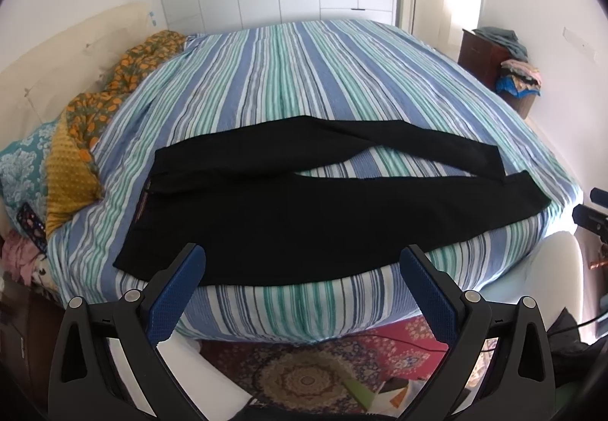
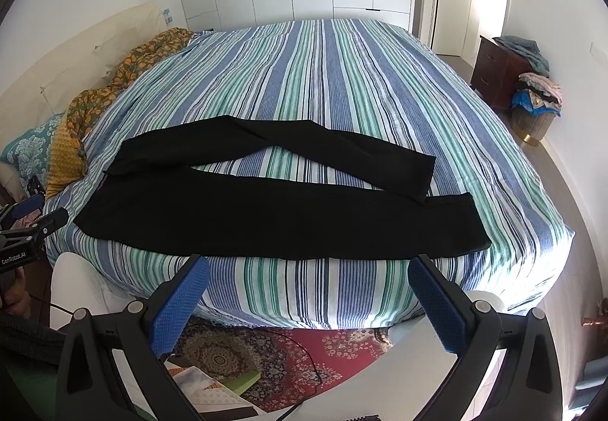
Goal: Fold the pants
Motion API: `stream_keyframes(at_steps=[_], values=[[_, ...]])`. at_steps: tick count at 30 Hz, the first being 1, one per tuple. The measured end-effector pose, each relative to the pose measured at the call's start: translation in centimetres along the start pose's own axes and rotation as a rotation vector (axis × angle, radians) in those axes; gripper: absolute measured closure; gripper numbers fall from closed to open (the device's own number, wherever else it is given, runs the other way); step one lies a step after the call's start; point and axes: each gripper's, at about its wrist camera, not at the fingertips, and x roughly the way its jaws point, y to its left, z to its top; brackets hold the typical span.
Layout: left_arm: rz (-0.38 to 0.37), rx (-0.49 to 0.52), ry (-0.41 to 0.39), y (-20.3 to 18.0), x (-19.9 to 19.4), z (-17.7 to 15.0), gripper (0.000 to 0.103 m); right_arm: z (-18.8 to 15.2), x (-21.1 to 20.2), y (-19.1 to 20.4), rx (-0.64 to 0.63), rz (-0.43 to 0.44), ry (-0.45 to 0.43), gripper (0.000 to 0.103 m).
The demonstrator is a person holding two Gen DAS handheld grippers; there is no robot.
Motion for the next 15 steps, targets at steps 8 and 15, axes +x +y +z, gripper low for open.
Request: stream_keyframes(at_steps=[8, 15], values=[[-0.023, 0.004, 0.02, -0.24, 0.78, 0.01, 0.001, 0.12, 0.67, 0.22, -0.001, -0.001, 0.019, 0.0], [-0.024, 0.01, 0.013, -0.65, 0.7, 0.13, 0.001, -0.23, 0.71, 0.39, 0.013, 0.012, 0.023, 0.0]])
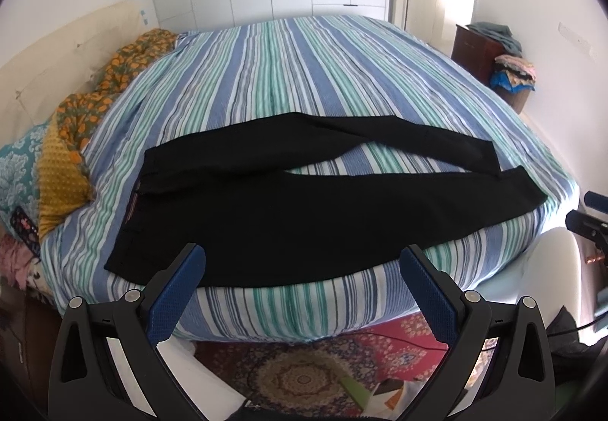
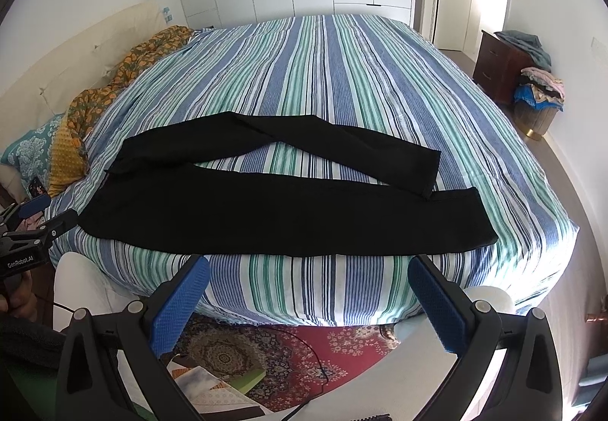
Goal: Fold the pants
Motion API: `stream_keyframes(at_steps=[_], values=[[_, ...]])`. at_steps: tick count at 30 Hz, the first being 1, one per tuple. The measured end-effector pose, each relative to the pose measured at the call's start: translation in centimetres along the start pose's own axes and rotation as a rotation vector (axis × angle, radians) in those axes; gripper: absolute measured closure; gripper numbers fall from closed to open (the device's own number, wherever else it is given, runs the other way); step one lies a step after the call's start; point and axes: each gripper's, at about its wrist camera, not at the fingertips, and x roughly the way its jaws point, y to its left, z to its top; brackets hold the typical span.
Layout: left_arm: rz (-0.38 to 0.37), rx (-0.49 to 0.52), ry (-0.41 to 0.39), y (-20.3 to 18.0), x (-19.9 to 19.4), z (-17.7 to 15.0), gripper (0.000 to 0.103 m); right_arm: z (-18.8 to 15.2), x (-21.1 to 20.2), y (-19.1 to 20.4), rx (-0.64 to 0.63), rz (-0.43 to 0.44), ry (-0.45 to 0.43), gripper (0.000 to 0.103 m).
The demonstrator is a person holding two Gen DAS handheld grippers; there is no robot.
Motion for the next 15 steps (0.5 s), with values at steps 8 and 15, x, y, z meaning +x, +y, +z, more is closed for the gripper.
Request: stream_keyframes(at_steps=[8, 15], values=[[-0.002, 0.004, -0.019, -0.06, -0.55, 0.09, 0.001, 0.11, -0.08, 0.01, 0.03, 0.027, 0.002, 0.0], [0.002, -0.011, -0.022, 0.12, -0.8, -0.21, 0.001, -0.07, -0.16, -0.07, 0.029, 0.016, 0.007, 0.0]])
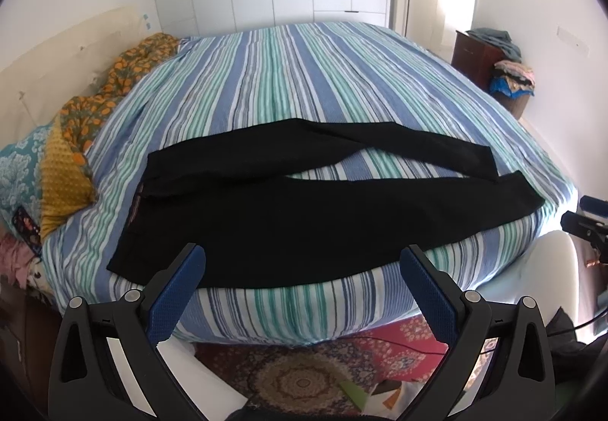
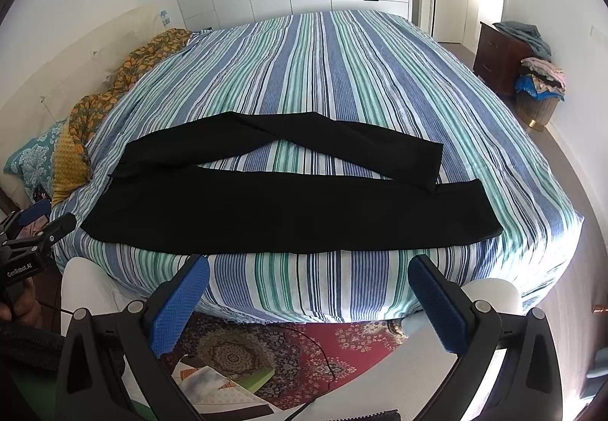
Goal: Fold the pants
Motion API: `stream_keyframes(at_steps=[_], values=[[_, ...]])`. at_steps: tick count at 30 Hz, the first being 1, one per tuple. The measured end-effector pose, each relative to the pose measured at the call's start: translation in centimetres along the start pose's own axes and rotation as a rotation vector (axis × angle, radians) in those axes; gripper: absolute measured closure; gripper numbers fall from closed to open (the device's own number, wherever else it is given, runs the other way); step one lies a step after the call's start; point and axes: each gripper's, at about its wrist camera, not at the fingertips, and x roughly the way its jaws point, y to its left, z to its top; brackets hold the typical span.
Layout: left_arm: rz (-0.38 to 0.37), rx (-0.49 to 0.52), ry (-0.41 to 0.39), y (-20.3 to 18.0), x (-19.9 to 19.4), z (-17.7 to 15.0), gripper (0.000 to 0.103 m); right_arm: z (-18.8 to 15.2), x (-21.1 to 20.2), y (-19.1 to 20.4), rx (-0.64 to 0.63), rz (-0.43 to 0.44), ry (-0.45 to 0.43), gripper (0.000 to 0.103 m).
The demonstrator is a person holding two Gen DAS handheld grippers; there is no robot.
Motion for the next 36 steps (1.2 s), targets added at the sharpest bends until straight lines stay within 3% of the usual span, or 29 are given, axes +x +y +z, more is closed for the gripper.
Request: stream_keyframes(at_steps=[22, 36], values=[[0.0, -0.004, 0.014, 0.12, 0.41, -0.17, 0.001, 0.16, -0.04, -0.54, 0.004, -0.138, 0.006, 0.0], [0.005, -0.011, 0.021, 0.34, 0.47, -0.35, 0.001, -0.1, 0.16, -0.6, -0.006, -0.175, 0.004, 0.0]])
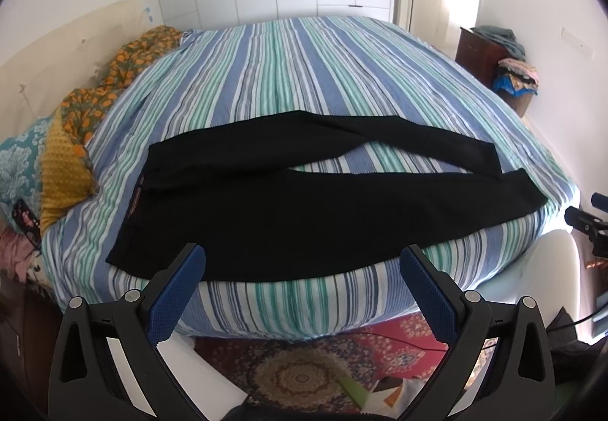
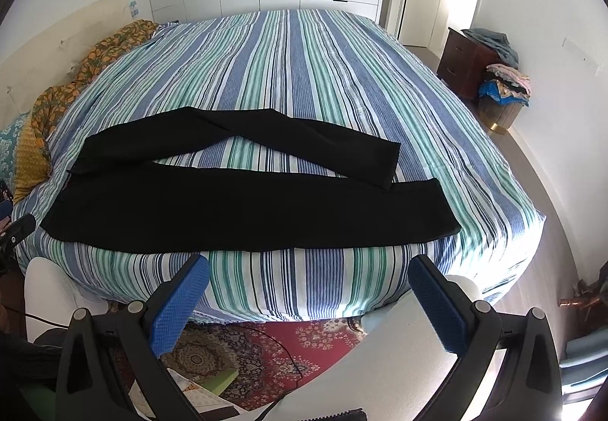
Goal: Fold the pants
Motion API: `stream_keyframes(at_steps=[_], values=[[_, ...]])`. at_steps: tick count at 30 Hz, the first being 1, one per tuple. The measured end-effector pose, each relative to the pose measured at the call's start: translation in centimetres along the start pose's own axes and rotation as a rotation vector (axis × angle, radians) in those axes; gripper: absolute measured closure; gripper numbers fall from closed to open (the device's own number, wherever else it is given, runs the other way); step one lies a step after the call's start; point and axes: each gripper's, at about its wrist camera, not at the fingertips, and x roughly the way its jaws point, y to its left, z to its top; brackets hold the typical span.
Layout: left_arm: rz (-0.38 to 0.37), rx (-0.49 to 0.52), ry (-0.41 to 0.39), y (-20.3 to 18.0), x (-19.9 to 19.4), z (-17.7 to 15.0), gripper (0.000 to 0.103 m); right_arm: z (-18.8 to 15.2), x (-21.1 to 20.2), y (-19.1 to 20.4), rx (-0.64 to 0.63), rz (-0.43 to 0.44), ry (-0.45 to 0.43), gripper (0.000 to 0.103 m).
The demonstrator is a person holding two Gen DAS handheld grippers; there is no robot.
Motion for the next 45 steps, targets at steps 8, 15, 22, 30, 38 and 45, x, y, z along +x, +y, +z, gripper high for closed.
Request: stream_keyframes(at_steps=[8, 15, 22, 30, 38, 45], values=[[0.0, 0.03, -0.01, -0.8, -0.1, -0.2, 0.001, -0.1, -0.8, -0.1, 0.009, 0.081, -0.044, 0.0], [0.004, 0.04, -0.024, -1.1, 0.2, 0.2, 0.001, -0.1, -1.5, 1.0, -0.026, 0.12, -0.096, 0.0], [0.001, 0.034, -0.079, -1.3, 0.2, 1.9, 0.001, 0.6, 4.1, 1.1, -0.057, 0.25, -0.076, 0.0], [0.004, 0.02, -0.002, -1.6, 2.1, 1.3, 0.001, 6.3, 17.9, -3.1, -0.296, 0.048, -0.051, 0.027], [0.047, 0.011, 0.054, -1.4, 3.8, 1.4, 0.001, 9.2, 32.2, -1.7, -0.45, -0.047, 0.041, 0.037], [0.041, -0.017, 0.135, -1.0, 7.2, 1.5, 0.001, 15.2, 30.6, -3.1, -0.436, -0.005, 0.063, 0.094]])
